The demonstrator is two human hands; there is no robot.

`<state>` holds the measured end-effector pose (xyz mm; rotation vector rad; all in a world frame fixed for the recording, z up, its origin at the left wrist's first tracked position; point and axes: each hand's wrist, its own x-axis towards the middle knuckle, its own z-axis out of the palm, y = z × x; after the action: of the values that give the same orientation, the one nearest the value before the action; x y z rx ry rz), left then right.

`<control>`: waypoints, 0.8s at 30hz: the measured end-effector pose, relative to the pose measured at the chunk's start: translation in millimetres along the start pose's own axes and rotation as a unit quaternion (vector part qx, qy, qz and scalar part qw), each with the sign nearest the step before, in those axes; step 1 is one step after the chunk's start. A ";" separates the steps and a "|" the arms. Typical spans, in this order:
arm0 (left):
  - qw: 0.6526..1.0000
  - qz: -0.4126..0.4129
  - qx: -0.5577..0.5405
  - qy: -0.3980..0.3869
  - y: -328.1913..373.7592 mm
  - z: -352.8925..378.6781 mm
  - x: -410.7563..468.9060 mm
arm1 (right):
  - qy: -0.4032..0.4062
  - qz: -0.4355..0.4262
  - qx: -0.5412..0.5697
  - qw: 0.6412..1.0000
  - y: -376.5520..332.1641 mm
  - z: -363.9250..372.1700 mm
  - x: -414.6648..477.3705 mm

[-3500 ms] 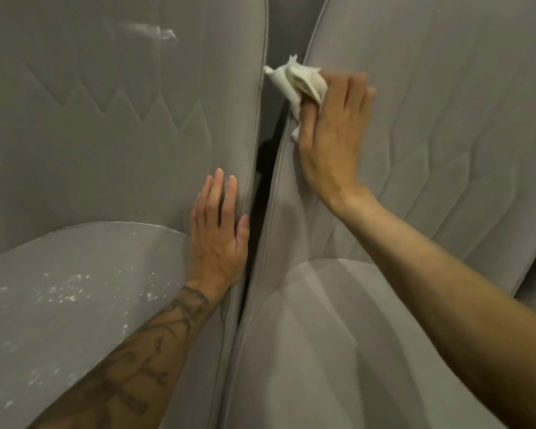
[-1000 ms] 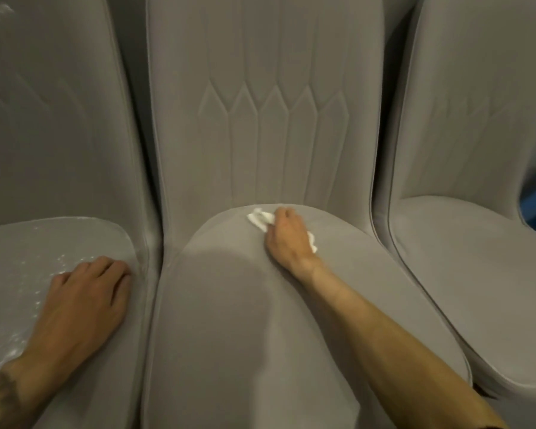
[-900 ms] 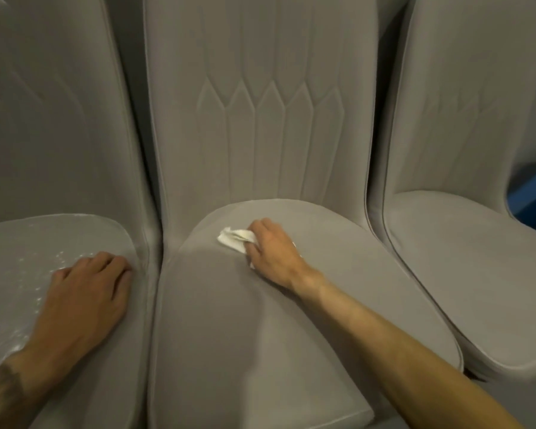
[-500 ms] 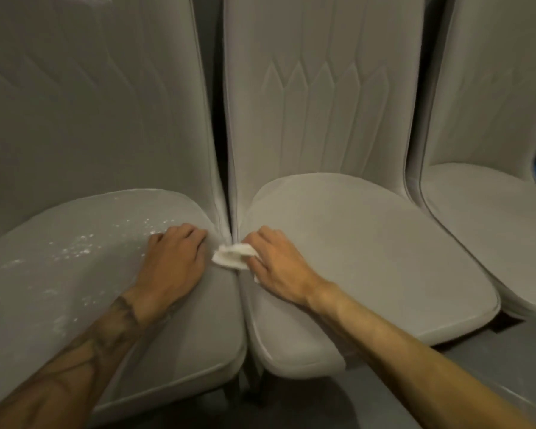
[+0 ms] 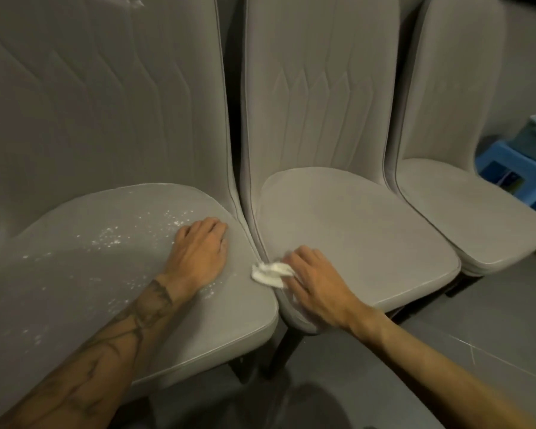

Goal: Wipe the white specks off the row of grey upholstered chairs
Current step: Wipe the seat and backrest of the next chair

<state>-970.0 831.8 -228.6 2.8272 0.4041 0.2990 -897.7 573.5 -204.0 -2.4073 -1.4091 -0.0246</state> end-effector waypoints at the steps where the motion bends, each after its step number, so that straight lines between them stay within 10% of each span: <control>1: 1.000 0.007 -0.003 -0.005 -0.6 0.4 -2.0 | -0.014 -0.019 -0.004 1.000 -6.9 -2.9 -17.9; 11: 1.000 0.000 -0.005 -0.012 -49.5 -29.4 -45.3 | 0.112 0.265 0.051 0.956 -84.4 26.5 58.5; 18: 0.998 -0.062 0.008 0.032 -127.6 -64.2 -77.4 | 0.077 0.085 -0.141 0.983 -116.8 54.5 89.2; 24: 0.991 -0.125 0.035 0.038 -174.6 -71.7 -87.0 | 0.013 0.182 -0.100 0.978 -86.4 69.4 177.4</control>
<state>-1111.5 984.0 -226.2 2.7965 0.7920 0.3474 -892.4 782.5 -210.7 -2.7856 -0.9738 -0.1121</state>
